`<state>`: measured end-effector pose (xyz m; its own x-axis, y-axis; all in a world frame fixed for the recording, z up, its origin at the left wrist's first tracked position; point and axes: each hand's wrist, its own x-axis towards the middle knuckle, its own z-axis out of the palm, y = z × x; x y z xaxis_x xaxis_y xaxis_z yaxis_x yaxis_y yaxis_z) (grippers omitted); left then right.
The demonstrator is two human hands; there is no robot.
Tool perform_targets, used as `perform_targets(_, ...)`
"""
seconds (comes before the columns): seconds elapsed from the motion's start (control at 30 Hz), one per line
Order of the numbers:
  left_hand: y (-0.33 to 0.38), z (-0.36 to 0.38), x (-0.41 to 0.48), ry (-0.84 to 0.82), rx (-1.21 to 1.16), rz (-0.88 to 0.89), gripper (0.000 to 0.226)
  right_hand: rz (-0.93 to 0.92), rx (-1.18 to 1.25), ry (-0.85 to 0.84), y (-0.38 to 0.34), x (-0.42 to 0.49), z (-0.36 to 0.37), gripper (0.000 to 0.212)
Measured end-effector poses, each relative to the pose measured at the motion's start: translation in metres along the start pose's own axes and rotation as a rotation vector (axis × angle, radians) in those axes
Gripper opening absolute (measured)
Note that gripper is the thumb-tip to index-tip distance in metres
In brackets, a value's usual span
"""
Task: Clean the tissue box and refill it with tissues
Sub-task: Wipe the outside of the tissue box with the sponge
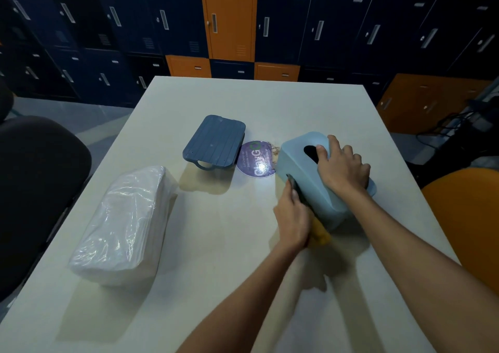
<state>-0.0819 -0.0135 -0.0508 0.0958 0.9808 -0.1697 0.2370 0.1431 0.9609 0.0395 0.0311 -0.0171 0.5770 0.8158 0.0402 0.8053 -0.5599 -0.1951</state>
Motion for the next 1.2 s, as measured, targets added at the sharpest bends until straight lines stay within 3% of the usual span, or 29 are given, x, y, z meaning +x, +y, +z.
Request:
perform_targets(0.2, 0.022, 0.008, 0.004, 0.076, -0.061, 0.06, 0.043, 0.0, 0.006, 0.01, 0.0, 0.0, 0.002, 0.054)
perform_targets(0.4, -0.01, 0.015, -0.048, -0.045, -0.172, 0.164, 0.047, -0.006, -0.001, 0.016, 0.0, 0.0, 0.001, 0.054)
perform_targets(0.53, -0.021, 0.006, -0.048, -0.114, -0.09, 0.125, 0.047, -0.005, 0.001, 0.01, 0.001, 0.0, 0.001, 0.054)
perform_targets(0.67, -0.01, -0.009, -0.011, 0.016, -0.041, 0.049, 0.041, -0.01, 0.003, 0.004, 0.001, 0.0, 0.001, 0.055)
perform_targets(0.8, 0.008, -0.005, 0.017, 0.06, -0.172, -0.034, 0.042, -0.008, 0.007, 0.019, 0.0, -0.001, 0.001, 0.055)
perform_targets(0.97, 0.015, 0.019, -0.014, 0.069, -0.381, -0.098, 0.044, 0.03, -0.005, 0.04, -0.001, 0.0, 0.004, 0.055)
perform_targets(1.2, -0.01, 0.01, -0.052, -0.089, -0.291, 0.043, 0.043, 0.058, -0.015, 0.043, -0.002, 0.0, 0.003, 0.054)
